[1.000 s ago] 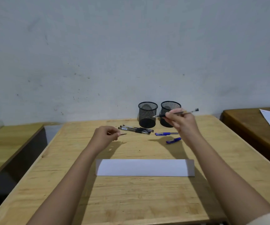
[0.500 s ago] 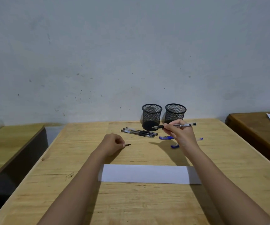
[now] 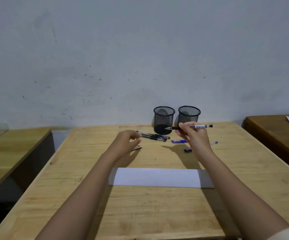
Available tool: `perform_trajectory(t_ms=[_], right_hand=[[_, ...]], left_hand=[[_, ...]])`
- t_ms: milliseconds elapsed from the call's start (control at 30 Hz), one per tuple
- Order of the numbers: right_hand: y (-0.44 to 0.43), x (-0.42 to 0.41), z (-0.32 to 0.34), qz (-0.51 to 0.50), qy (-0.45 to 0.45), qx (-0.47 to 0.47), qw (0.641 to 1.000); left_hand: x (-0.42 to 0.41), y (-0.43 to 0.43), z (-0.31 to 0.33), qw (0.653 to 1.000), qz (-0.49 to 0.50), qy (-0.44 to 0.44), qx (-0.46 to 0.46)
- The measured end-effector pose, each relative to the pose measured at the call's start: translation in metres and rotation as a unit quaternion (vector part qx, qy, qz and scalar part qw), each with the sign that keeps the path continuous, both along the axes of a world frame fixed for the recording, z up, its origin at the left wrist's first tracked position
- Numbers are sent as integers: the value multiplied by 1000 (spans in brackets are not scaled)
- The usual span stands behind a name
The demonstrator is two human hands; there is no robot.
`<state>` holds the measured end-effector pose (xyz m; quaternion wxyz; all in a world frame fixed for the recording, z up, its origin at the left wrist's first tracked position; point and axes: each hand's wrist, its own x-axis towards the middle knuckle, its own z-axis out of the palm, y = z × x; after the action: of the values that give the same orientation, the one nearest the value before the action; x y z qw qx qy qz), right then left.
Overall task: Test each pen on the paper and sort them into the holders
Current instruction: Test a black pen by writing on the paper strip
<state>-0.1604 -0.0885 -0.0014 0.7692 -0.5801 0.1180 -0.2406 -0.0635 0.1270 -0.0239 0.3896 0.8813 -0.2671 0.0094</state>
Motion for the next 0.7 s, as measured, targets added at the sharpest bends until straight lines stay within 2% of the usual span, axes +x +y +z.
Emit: perform_trajectory(t_ms=[200,300,400,533,700], right_hand=[[6,-29,1,0,-21,-19,1000],[3,-46,-5,-14,-12,-23,1000],[-1,-62,-14,-35,15,-100,994],[-6,-74,-28,-50,64,-131,988],[-6,-74,-41,-43,97,-110,988]], left_hand=[[-89,-19,6,976,-168,-116,-78],[-119,-24,-15,972,-192,-130,23],[-125,-24,-30,967,-180,-135,121],[-123,-28,-38,959,-185,-138,167],[-127,-36,-50,942,-195,-96,255]])
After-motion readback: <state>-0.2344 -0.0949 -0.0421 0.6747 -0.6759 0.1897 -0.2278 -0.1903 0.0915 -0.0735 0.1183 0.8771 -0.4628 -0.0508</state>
